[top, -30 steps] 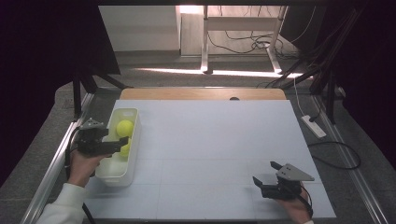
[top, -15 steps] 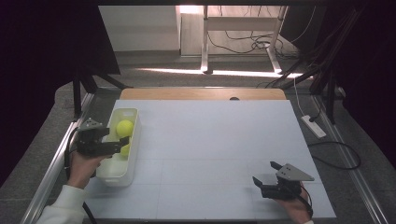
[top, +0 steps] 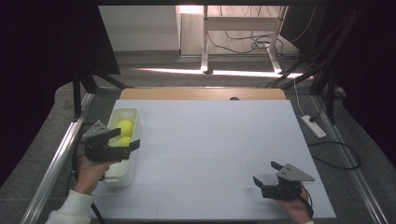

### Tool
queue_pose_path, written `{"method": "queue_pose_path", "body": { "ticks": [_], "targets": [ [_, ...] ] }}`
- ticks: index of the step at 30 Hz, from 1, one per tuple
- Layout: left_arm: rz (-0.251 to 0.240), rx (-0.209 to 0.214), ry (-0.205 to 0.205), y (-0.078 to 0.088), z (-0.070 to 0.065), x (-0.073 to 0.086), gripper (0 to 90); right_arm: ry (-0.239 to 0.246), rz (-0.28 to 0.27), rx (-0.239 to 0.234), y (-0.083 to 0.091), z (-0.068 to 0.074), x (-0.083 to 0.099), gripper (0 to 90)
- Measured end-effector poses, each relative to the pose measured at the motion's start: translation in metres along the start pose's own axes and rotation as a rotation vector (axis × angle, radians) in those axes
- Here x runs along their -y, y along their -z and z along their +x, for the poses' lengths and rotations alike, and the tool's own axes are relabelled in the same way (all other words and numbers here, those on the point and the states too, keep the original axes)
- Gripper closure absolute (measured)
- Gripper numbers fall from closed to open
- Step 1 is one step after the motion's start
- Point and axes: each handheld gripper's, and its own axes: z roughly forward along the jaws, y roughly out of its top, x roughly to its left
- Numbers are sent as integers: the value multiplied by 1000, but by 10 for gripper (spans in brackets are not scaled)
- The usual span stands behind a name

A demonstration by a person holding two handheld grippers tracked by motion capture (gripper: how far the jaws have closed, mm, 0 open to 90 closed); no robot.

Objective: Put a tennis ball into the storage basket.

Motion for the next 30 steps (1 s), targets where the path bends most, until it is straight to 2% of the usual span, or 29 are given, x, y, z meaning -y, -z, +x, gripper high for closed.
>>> {"method": "queue_pose_path", "body": {
  "ticks": [7,12,15,19,23,30],
  "targets": [
    [-22,63,-48,-6,-22,5,87,-2,-7,1,1,0,0,101],
    [-63,123,-86,-13,-42,12,91,-5,-6,3,2,-1,1,100],
    [-71,141,-111,-16,-50,16,91,-5,-5,2,2,-1,1,100],
    [-64,173,-138,-21,-61,21,93,-6,-8,0,2,-1,1,100],
    [-58,198,-146,-26,-70,26,94,-4,-8,0,3,-1,1,100],
    [-41,205,-164,-35,-79,38,96,-11,-9,-1,5,0,2,100]
  ]
}}
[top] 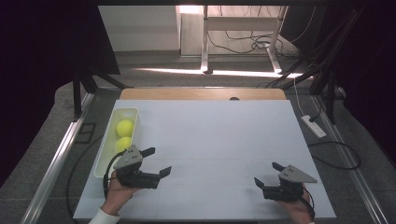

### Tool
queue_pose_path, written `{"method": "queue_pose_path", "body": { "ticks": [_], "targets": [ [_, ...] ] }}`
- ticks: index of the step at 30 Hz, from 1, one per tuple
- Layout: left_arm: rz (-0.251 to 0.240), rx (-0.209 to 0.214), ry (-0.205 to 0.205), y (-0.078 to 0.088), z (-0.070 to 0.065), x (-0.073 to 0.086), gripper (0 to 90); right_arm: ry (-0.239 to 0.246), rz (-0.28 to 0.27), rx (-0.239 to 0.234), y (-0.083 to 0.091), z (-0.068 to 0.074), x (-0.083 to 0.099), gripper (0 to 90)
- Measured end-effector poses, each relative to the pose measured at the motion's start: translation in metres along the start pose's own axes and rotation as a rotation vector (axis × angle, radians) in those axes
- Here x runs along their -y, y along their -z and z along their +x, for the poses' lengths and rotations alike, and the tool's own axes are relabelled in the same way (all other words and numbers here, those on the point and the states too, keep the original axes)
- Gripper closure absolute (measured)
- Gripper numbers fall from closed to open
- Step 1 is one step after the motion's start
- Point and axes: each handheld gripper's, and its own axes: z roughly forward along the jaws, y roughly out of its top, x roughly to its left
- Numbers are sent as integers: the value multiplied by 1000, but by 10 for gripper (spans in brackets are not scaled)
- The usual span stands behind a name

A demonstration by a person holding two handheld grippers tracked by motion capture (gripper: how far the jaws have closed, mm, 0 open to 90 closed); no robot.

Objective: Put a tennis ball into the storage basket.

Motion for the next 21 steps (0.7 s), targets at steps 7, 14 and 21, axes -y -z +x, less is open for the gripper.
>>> {"method": "queue_pose_path", "body": {
  "ticks": [7,14,21],
  "targets": [
    [25,-12,-31,-6,-4,13,102,-1,-3,-6,2,0,1,100],
    [27,-35,-59,-8,-5,29,125,-4,-1,-4,3,1,2,100],
    [10,-43,-105,-4,-17,38,131,8,-7,-20,5,3,2,100]
  ]
}}
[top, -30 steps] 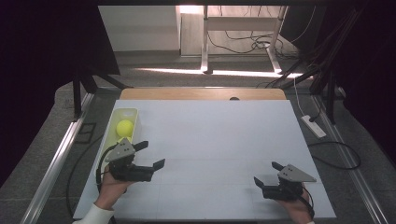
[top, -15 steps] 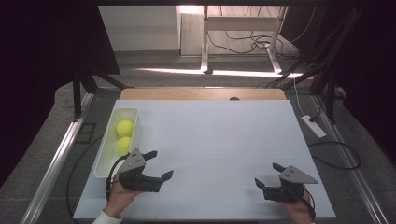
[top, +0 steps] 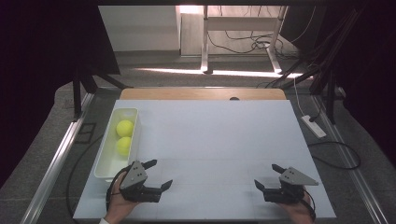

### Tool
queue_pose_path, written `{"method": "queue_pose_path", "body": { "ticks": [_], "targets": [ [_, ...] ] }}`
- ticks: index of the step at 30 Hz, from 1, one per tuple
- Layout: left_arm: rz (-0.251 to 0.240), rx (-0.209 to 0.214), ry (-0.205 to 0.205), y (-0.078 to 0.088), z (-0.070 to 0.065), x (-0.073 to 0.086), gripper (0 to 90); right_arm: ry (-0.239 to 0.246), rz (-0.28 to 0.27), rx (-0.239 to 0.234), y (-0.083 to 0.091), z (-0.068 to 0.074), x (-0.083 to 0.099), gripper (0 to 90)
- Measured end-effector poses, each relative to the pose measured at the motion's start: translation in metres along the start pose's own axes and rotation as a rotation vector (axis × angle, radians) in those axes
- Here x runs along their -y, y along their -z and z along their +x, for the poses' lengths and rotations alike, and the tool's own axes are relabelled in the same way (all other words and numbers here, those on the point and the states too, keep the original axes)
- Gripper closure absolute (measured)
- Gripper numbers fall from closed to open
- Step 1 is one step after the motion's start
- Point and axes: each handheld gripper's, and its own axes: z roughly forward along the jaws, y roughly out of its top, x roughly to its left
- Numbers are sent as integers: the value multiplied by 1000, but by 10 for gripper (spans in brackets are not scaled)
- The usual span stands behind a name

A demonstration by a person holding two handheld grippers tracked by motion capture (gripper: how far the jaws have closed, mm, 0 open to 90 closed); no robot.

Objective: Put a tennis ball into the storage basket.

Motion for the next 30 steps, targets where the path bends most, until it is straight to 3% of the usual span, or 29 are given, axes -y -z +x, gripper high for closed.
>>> {"method": "queue_pose_path", "body": {
  "ticks": [9,30],
  "targets": [
    [21,23,38,-7,-2,18,132,0,1,2,1,0,0,100],
    [45,10,66,-12,1,26,135,14,-10,-39,2,3,1,98]
  ]
}}
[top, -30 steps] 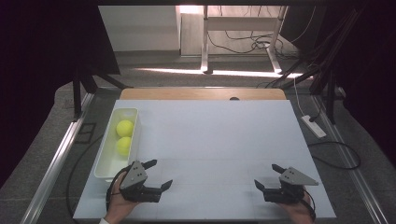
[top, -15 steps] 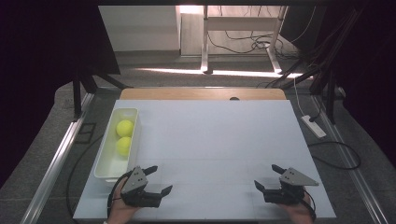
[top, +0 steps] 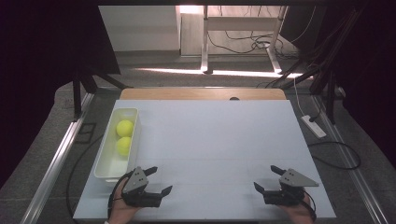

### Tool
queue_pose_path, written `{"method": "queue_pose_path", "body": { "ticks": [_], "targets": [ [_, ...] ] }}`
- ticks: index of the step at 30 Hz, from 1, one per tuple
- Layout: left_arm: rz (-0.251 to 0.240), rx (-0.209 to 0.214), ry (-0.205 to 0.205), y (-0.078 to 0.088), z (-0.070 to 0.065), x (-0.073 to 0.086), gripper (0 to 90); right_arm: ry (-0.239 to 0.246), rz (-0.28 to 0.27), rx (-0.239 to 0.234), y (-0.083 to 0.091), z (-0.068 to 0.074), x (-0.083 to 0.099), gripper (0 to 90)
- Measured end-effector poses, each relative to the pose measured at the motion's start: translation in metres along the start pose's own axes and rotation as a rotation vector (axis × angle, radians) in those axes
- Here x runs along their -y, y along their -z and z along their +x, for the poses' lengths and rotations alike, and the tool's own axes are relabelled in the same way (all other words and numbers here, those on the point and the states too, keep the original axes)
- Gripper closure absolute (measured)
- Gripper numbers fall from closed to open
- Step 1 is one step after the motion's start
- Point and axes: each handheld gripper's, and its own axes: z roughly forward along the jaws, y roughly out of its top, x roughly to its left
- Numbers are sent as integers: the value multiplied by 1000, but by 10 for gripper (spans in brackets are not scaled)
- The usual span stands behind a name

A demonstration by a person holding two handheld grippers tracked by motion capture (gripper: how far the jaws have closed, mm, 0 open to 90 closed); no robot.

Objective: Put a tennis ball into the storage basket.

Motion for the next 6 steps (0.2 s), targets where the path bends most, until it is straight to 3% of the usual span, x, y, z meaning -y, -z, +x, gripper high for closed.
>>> {"method": "queue_pose_path", "body": {
  "ticks": [6],
  "targets": [
    [-3,0,3,0,0,-1,135,5,-3,-6,1,0,0,98]
  ]
}}
